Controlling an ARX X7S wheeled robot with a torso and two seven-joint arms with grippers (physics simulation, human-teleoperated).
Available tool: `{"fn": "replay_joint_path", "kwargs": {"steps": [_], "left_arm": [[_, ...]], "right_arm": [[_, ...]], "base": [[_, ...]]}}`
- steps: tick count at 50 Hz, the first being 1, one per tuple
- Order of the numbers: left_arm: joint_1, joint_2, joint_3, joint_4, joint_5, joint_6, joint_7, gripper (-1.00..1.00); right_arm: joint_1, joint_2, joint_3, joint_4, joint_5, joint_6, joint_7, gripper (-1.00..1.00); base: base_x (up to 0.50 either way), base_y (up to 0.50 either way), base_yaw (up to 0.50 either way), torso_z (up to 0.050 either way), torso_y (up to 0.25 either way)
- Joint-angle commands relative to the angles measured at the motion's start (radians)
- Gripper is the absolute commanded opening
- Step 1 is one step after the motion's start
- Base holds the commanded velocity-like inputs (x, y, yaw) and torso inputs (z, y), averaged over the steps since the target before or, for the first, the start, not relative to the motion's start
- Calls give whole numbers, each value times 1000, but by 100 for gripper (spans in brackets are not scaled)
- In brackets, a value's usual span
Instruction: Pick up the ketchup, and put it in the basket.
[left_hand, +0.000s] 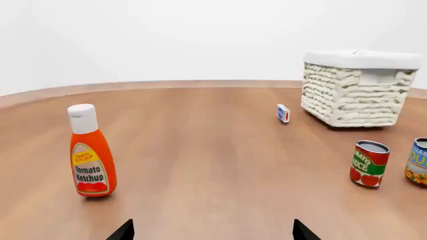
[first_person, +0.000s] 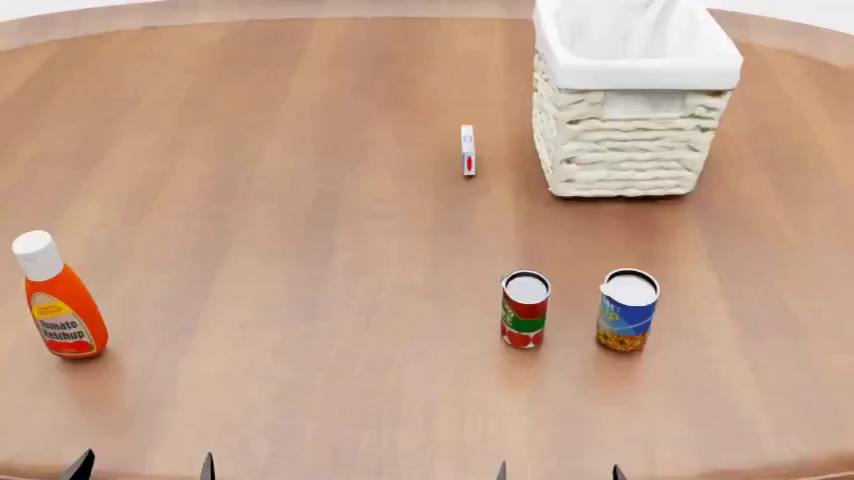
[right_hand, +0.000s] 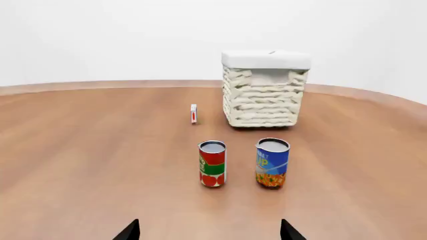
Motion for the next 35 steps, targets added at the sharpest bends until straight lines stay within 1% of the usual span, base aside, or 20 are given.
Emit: {"fn": "replay_joint_path", "kwargs": {"steps": [1, 3, 8, 9, 21, 24, 28, 31, 35], "left_arm": [[-1, -16, 15, 2, -25, -11, -15, 100], [0, -22, 16, 11, -76, -16, -4, 100], [2, -33, 24, 14, -73, -24, -40, 100], [1, -9, -6, 13, -52, -29, -1, 100], [16, -51, 46, 108, -92, -75, -42, 100], [22, -59, 53, 142, -97, -90, -50, 100], [26, -71, 58, 233, -109, -141, -61, 100], [35, -83, 64, 349, -107, -202, -77, 100], [42, -94, 71, 453, -103, -258, -96, 100]], "right_arm": [[-1, 16, -16, 2, 16, -3, 23, 100], [-2, 24, -26, -10, 23, 5, 34, 100], [-5, 37, -41, -19, 32, 7, 50, 100], [-6, 10, -10, -16, 5, 6, 18, 100], [-10, 50, -56, -58, 40, 12, 57, 100], [-18, 57, -67, -128, 51, 47, 58, 100], [-30, 68, -81, -262, 64, 93, 59, 100], [-35, 80, -88, -422, 73, 163, 65, 100], [-36, 91, -90, -558, 88, 228, 74, 100]], "base": [[0, 0, 0, 0, 0], [0, 0, 0, 0, 0], [0, 0, 0, 0, 0], [0, 0, 0, 0, 0], [0, 0, 0, 0, 0], [0, 0, 0, 0, 0], [0, 0, 0, 0, 0], [0, 0, 0, 0, 0], [0, 0, 0, 0, 0]]}}
